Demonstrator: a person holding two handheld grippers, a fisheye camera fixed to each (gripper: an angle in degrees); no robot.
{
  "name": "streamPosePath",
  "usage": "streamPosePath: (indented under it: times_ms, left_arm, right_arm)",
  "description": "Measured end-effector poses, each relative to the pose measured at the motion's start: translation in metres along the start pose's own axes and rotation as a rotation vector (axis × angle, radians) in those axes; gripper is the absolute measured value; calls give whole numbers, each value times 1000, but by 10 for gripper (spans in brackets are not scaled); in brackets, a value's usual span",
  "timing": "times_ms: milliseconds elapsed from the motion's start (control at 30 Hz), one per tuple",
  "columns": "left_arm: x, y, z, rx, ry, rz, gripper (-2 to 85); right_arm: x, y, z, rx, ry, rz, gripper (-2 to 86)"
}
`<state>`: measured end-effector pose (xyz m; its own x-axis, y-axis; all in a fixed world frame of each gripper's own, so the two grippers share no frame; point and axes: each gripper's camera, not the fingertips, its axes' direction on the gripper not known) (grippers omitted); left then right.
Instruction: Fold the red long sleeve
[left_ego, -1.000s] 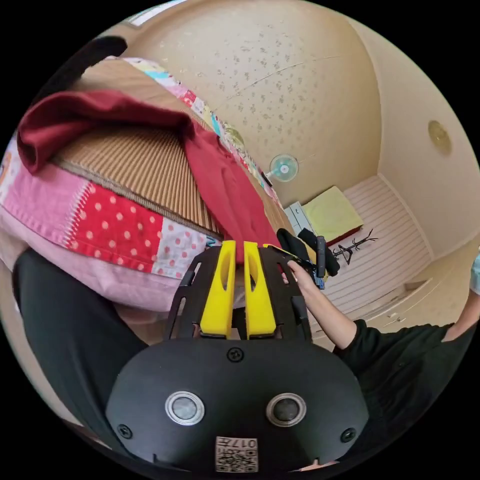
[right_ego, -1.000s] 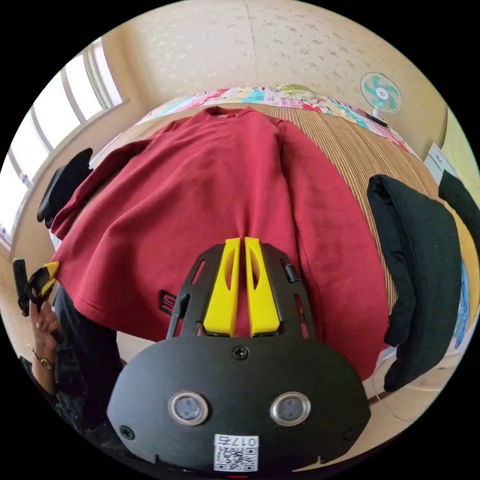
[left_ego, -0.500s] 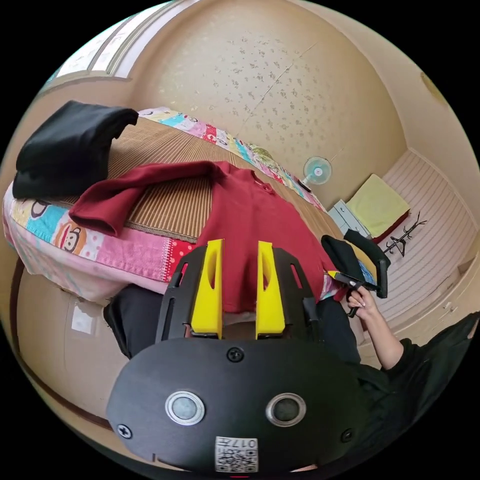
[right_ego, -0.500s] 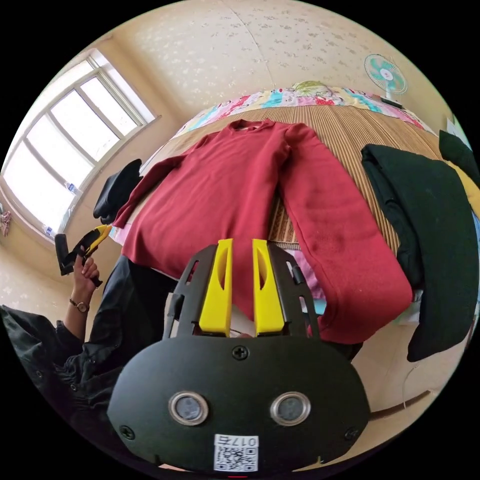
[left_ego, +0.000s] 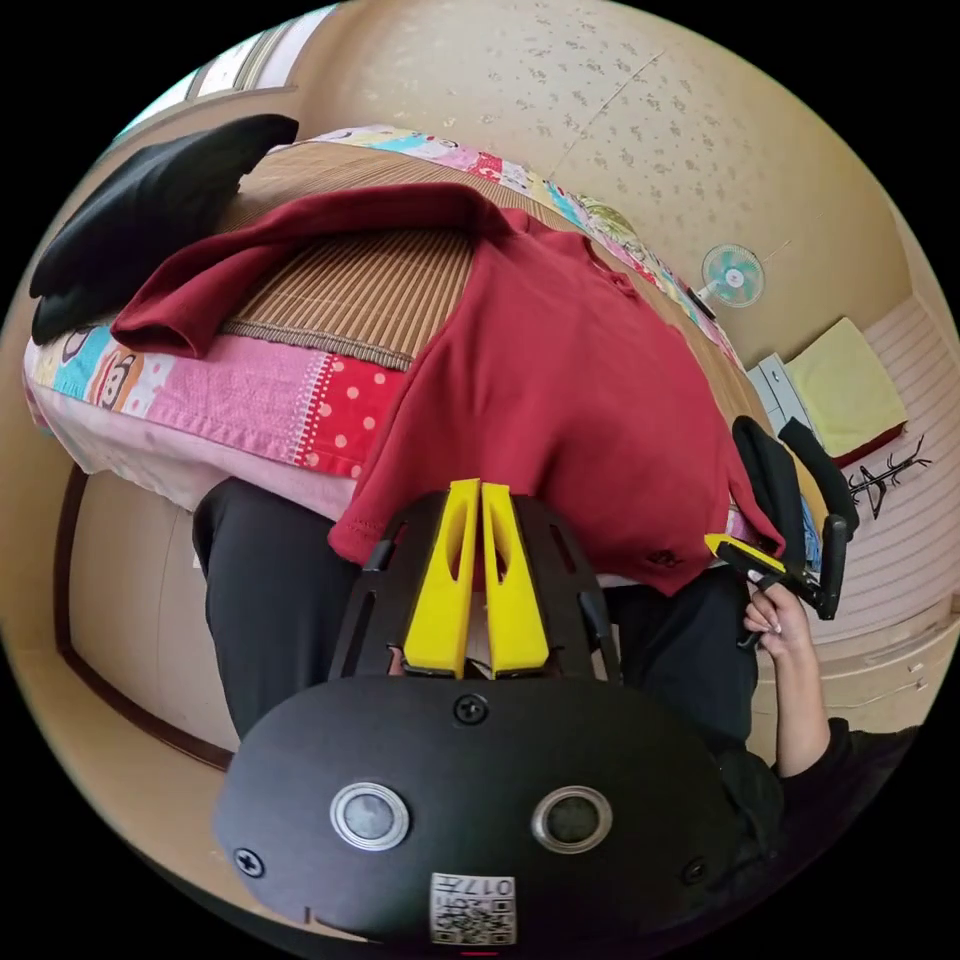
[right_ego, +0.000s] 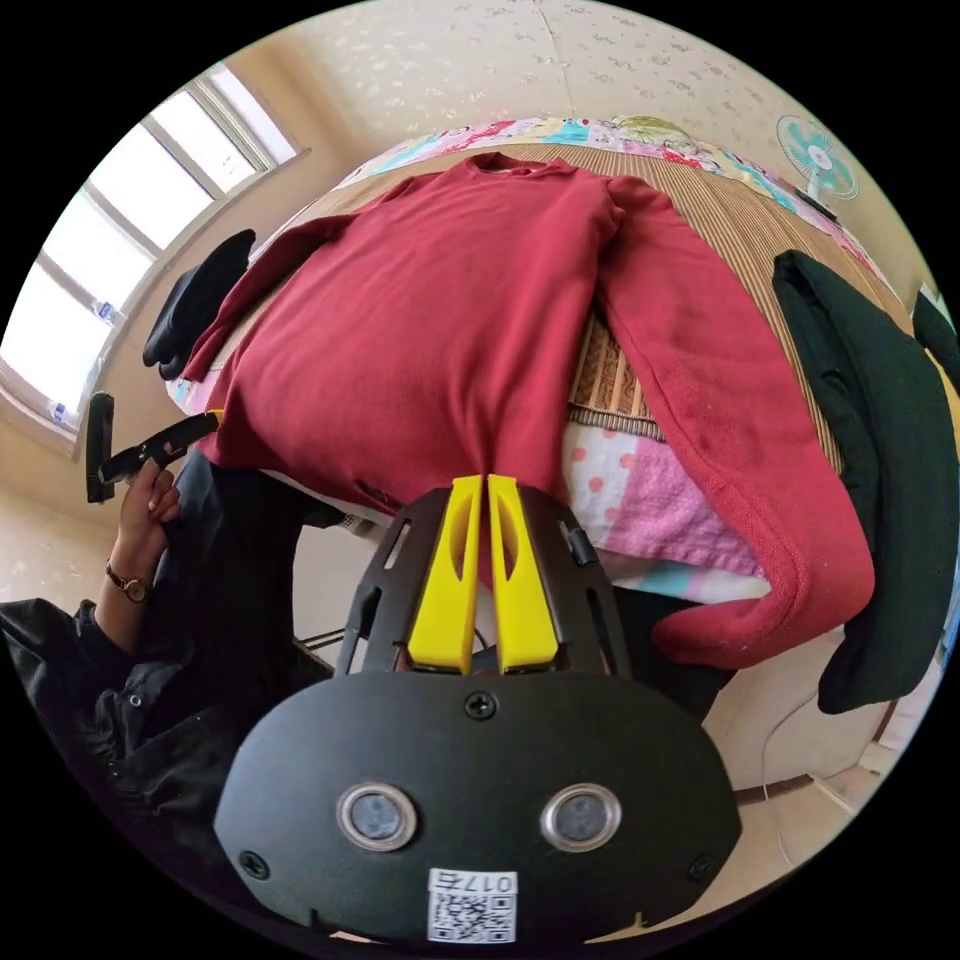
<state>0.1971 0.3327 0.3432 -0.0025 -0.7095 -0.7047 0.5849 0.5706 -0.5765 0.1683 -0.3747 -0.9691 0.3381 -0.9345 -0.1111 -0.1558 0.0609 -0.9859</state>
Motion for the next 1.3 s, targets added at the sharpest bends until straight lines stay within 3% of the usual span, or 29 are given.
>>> streamPosePath:
  times_ms: [167, 233, 367, 500, 600, 700, 800, 933, 1167, 1300]
  left_arm:
    - [-3, 10, -31, 157, 122, 4, 34]
    - [-7, -6, -33, 174, 105, 20, 85]
    - [-17, -54, -8, 145, 60, 33, 124]
    - [-16, -97, 6, 169, 147, 37, 124]
    - [-8, -122, 34, 50, 35, 18, 101]
    - [10, -119, 39, 34, -84, 73, 60]
    - [27, -106, 40, 8, -139, 152, 37]
    - [18, -90, 39, -69, -48, 131, 32]
    - [14, -46, 37, -130, -36, 113, 40]
    - [21, -53, 4, 8, 22, 168, 17]
  right_arm:
    - [5, 14, -1, -182, 11, 48, 22]
    - [19, 30, -26, -56, -142, 96, 39]
    - [39, 31, -66, 126, -223, 162, 83]
    - [23, -8, -91, 177, -83, 124, 101]
    - [7, -32, -95, 201, 23, 119, 99]
    - [6, -50, -69, 102, 116, 115, 86]
    - [-5, -44, -68, 139, 241, 26, 72]
    - [-6, -30, -82, 26, 329, -89, 45]
    - [90, 1, -111, -80, -20, 155, 36]
    - [161, 38, -162, 87, -317, 333, 45]
